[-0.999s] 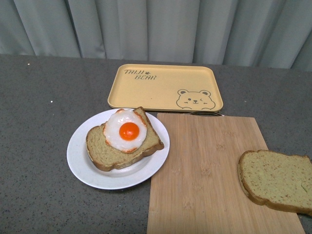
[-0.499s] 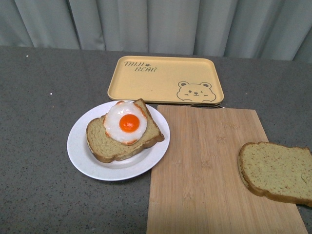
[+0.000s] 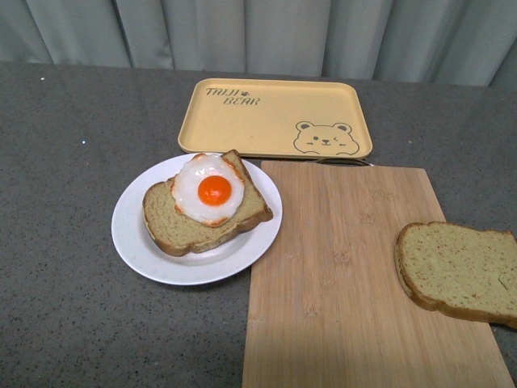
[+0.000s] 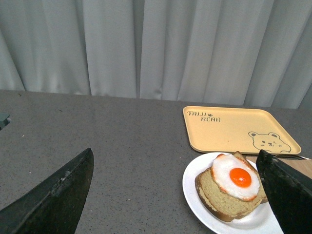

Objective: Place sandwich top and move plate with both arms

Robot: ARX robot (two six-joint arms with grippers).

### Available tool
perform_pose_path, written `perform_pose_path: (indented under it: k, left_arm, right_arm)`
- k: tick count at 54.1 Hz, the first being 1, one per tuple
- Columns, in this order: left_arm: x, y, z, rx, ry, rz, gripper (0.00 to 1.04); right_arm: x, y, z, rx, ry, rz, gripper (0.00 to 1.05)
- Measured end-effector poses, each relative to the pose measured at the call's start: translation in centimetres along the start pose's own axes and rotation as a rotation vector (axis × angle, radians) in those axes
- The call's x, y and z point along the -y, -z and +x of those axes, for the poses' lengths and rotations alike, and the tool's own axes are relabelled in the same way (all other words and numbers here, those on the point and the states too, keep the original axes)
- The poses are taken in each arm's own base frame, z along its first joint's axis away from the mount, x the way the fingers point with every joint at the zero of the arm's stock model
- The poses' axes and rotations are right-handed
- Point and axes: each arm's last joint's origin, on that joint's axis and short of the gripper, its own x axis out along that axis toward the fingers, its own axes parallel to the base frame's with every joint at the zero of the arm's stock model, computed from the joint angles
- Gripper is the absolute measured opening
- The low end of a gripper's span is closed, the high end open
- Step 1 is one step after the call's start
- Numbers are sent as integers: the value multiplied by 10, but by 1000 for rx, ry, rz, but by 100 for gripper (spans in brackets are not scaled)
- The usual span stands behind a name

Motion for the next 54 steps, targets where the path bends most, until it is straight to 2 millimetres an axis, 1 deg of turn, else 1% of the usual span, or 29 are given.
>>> perform_pose_path:
  k: [25,27,30,31,34,38,42,46,51,54]
  left_arm:
    - [0,0,0,0,0,0,98]
    - [0,0,0,0,0,0,98]
    - [0,0,0,0,1,0,98]
    - [0,0,0,0,-2,0,98]
    - [0,0,0,0,0,1,98]
    - [0,0,0,0,-1,1,98]
    - [0,0,0,0,0,1,98]
    - [0,0,0,1,0,1,98]
    - [0,0,0,1,-1,1,98]
    - [0,0,0,1,-1,1,98]
  right_arm:
    - [0,0,0,0,1,-1,95]
    - [0,1,1,-18,55,-34,95]
    - [1,1,4,-83,227,-145,95]
    - [1,1,4,-96,250,-161,95]
    - [5,1,11,-166,326,-217,95]
    - [11,0,21,-239,320,-212,95]
    - [20,1,38,-333,270,-142,95]
    - [33,3,61,-423,206,-42,95]
    - [47,15,88,-572,132,52,95]
    - [52,23,97,-653,99,91,95]
